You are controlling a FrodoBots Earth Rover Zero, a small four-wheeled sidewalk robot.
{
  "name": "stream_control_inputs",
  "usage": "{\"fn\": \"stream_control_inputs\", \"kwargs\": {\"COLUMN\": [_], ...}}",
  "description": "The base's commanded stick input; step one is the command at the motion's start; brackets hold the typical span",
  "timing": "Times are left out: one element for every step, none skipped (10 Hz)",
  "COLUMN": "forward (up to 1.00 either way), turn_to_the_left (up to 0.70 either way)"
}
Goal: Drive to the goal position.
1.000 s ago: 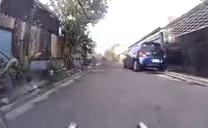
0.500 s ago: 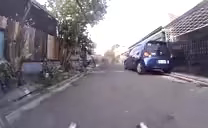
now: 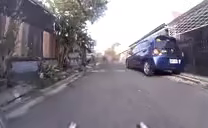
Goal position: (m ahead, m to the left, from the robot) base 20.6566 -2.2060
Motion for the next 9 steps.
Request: {"fn": "stream_control_inputs", "kwargs": {"forward": [0.70, 0.70, 0.70, 0.70, 0.70, 0.70, 0.70, 0.70, 0.70], "turn_to_the_left": [-0.33, -0.16, 0.00, 0.00, 0.00, 0.00, 0.00, 0.00, 0.00]}}
